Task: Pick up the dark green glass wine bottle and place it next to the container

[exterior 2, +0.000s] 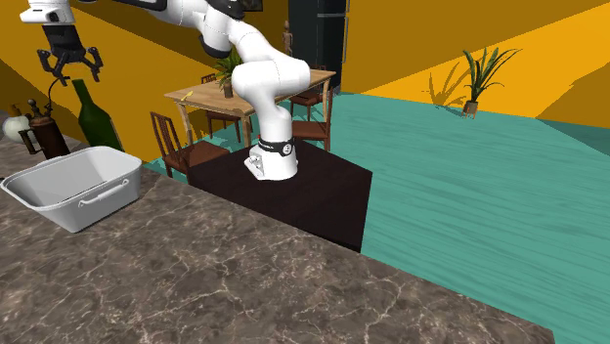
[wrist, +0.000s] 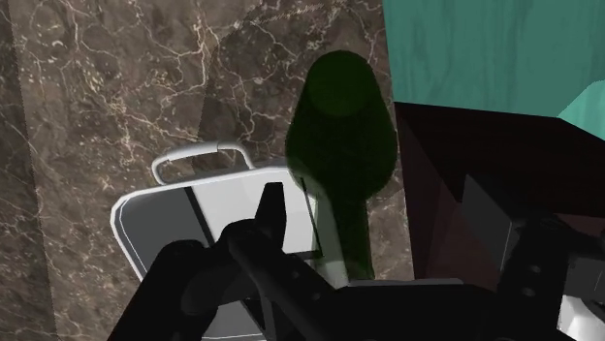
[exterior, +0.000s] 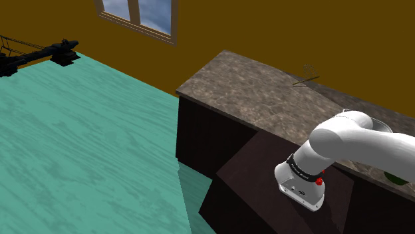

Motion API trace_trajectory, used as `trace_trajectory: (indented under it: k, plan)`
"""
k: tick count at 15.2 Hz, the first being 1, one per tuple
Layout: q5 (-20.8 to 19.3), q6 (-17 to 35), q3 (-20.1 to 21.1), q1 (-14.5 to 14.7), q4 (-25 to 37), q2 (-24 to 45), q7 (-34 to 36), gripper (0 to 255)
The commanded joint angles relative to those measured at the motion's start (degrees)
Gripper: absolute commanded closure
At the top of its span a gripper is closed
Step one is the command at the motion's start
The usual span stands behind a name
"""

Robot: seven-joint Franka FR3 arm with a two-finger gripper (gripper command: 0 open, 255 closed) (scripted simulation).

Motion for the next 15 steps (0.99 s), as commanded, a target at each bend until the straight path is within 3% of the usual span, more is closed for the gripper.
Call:
trace_trajectory:
  k: [1, 3, 7, 15]
  plan:
    - [0.0, 0.0, 0.0, 0.0, 0.0, 0.0, 0.0, 0]
    - [0.0, 0.0, 0.0, 0.0, 0.0, 0.0, 0.0, 0]
    - [2.4, -4.3, 2.2, 2.4, 6.6, 3.6, -1.8, 0]
    - [2.4, -4.3, 2.2, 2.4, 6.6, 3.6, -1.8, 0]
